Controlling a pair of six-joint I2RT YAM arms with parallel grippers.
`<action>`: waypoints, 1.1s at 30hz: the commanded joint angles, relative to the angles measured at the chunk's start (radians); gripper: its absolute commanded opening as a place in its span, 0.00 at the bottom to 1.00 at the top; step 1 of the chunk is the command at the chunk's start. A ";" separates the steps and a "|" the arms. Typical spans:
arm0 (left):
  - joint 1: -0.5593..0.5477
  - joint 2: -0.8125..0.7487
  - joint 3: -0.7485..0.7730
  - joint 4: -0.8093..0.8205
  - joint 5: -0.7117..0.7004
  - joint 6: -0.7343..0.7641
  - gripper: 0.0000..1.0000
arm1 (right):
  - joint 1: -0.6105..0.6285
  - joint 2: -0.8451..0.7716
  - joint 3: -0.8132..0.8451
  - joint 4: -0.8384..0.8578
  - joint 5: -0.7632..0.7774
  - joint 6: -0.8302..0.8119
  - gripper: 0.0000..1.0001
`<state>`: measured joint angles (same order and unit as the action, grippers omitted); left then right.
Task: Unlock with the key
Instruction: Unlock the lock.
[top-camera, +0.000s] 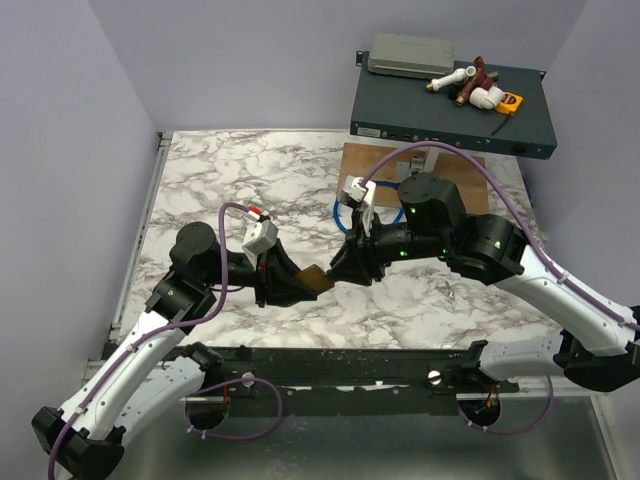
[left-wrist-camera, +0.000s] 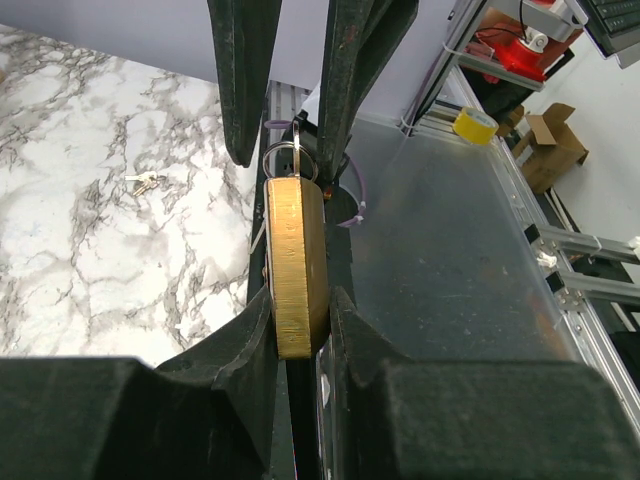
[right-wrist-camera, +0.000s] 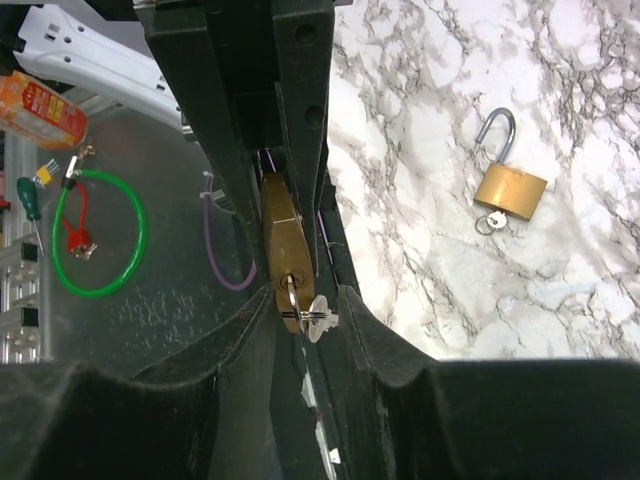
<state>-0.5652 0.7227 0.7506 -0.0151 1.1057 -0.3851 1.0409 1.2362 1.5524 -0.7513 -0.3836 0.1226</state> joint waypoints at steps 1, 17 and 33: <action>-0.003 -0.020 0.038 0.073 0.025 -0.015 0.00 | 0.005 -0.015 -0.009 -0.015 -0.006 -0.003 0.29; -0.004 0.006 0.093 0.064 0.014 0.011 0.00 | 0.005 0.013 -0.062 0.013 -0.091 0.025 0.01; -0.031 0.196 0.532 -0.439 -0.161 0.630 0.00 | 0.005 -0.024 -0.188 0.187 0.056 0.432 0.00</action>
<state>-0.5720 0.9062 1.1614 -0.5648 1.0626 0.0368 1.0210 1.1549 1.4345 -0.5270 -0.3603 0.3870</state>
